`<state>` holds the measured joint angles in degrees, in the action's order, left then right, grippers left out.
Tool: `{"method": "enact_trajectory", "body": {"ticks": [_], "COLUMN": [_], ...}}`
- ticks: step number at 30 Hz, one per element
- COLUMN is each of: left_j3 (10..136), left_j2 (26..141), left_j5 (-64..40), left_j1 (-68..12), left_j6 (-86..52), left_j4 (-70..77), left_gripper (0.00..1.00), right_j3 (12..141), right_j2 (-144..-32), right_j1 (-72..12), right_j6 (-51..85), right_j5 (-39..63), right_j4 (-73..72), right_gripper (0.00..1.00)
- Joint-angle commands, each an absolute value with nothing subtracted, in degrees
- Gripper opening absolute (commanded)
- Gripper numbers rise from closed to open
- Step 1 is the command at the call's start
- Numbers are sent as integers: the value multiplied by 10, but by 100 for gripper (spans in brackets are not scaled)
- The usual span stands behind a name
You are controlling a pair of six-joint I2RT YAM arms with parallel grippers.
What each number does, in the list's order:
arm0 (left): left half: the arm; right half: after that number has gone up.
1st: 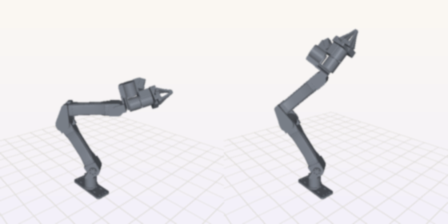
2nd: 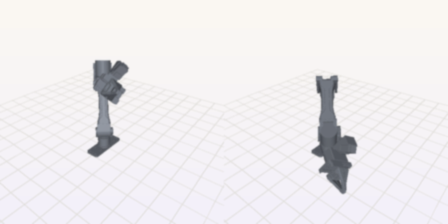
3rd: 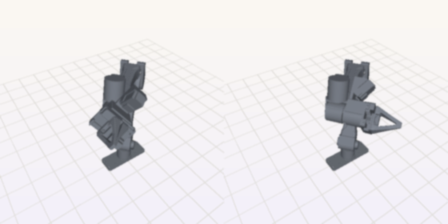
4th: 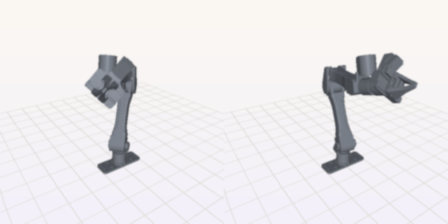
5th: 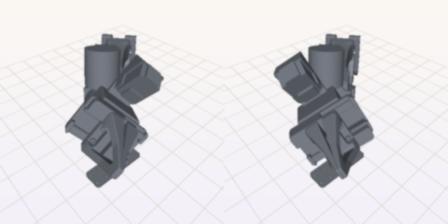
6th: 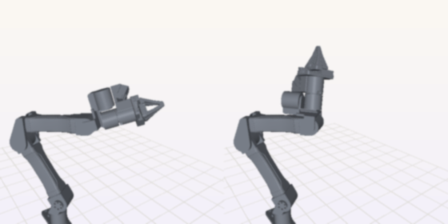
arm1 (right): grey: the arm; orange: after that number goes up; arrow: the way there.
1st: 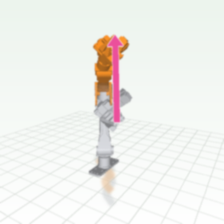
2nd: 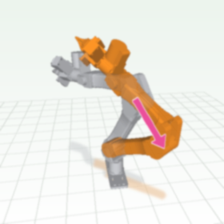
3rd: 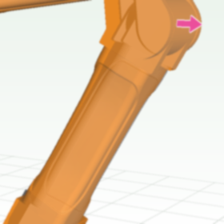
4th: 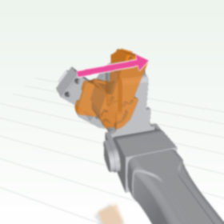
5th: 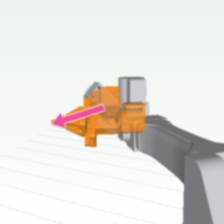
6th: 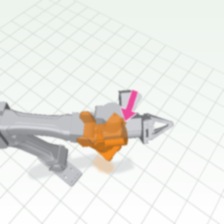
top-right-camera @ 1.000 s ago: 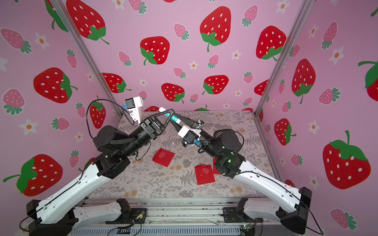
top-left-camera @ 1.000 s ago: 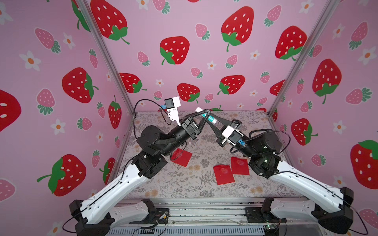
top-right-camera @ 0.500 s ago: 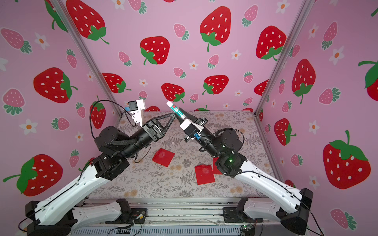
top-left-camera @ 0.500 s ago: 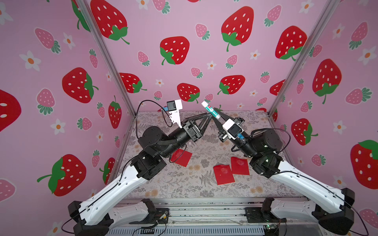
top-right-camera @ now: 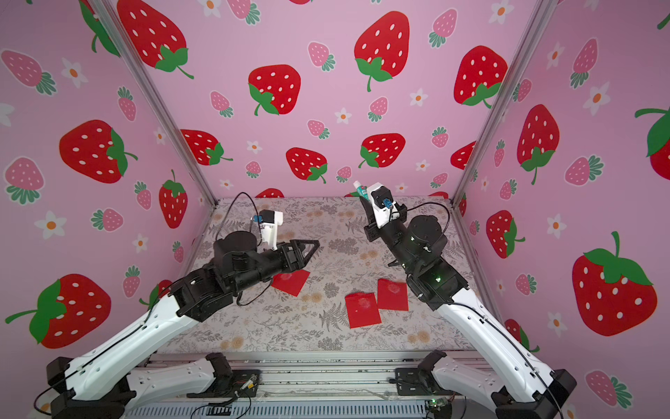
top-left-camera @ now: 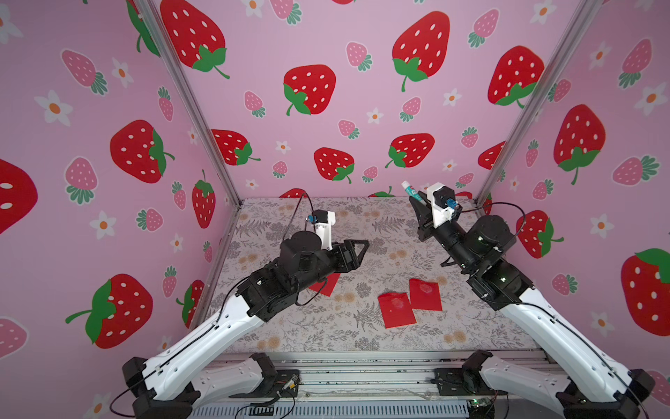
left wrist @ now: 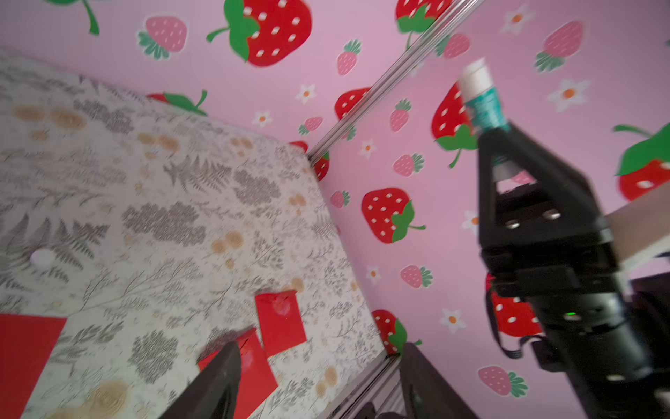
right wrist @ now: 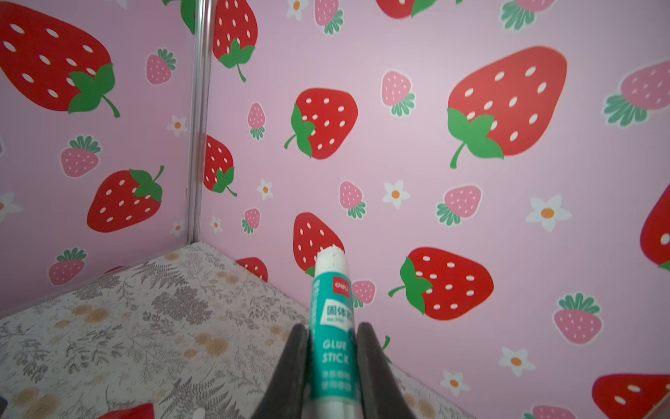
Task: Seal the envelope with a glue stick
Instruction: Unscrew the glue stick, then adjust the envelope at the center of the board.
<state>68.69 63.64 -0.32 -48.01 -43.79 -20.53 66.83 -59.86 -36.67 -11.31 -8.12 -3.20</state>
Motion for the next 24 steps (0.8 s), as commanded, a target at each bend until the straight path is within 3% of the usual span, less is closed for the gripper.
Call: {"method": "enact_trajectory", "body": {"ticks": [1, 8, 24], "left_j3": [672, 627, 742], "left_j2": [683, 790, 1044], "left_j5": [-66, -184, -181], "left_j1": [-477, -478, -491], "left_j6": [-379, -240, 96], "left_j4": [-274, -228, -261], "left_gripper": [70, 66, 52], "right_j3": [664, 681, 645], "right_j2": [-594, -615, -680], "right_j1": [-328, -263, -114], "right_j6": [-26, 50, 180], "right_j5": [-57, 13, 195], "right_j4": [79, 248, 472], "right_gripper": [0, 0, 0]}}
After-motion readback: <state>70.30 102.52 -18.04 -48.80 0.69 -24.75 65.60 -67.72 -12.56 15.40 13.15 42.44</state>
